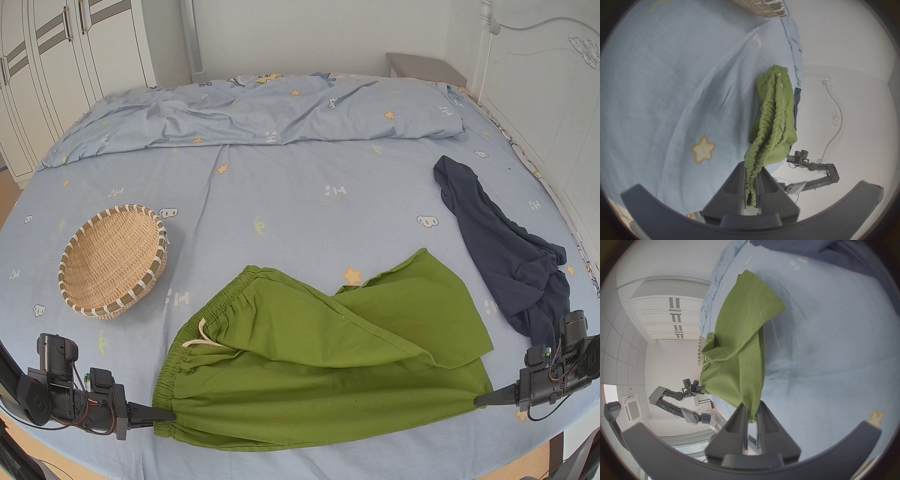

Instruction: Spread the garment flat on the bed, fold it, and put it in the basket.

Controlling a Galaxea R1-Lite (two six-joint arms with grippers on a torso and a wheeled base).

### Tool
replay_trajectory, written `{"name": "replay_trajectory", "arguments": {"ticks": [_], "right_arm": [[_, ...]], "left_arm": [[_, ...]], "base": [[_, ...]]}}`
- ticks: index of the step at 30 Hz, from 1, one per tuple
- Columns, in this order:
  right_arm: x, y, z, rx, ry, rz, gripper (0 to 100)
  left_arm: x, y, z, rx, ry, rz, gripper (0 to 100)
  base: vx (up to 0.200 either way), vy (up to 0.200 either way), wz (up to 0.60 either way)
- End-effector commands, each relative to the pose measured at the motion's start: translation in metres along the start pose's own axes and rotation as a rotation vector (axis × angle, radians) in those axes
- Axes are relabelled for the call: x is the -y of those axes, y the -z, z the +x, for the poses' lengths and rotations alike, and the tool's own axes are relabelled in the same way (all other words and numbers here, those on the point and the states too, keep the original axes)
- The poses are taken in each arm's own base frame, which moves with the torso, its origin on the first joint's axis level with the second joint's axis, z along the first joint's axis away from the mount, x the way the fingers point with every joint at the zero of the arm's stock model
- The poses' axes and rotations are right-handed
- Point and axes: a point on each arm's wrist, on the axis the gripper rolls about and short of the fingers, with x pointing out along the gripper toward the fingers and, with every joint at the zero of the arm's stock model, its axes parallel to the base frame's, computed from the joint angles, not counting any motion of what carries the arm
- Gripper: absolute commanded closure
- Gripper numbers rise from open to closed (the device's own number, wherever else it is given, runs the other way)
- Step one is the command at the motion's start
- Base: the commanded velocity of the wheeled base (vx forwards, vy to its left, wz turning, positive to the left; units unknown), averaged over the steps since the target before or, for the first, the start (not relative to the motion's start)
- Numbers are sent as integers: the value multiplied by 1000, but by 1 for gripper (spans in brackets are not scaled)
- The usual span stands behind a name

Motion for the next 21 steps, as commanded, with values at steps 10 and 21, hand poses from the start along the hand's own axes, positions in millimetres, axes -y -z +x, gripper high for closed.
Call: {"name": "replay_trajectory", "arguments": {"ticks": [10,21], "right_arm": [[-10,26,-9,-49,157,45,100],[-10,47,-6,-97,235,50,100]], "left_arm": [[-1,13,-3,-42,-225,36,100],[-4,21,-4,-82,-292,43,100]], "base": [[0,0,0],[0,0,0]]}}
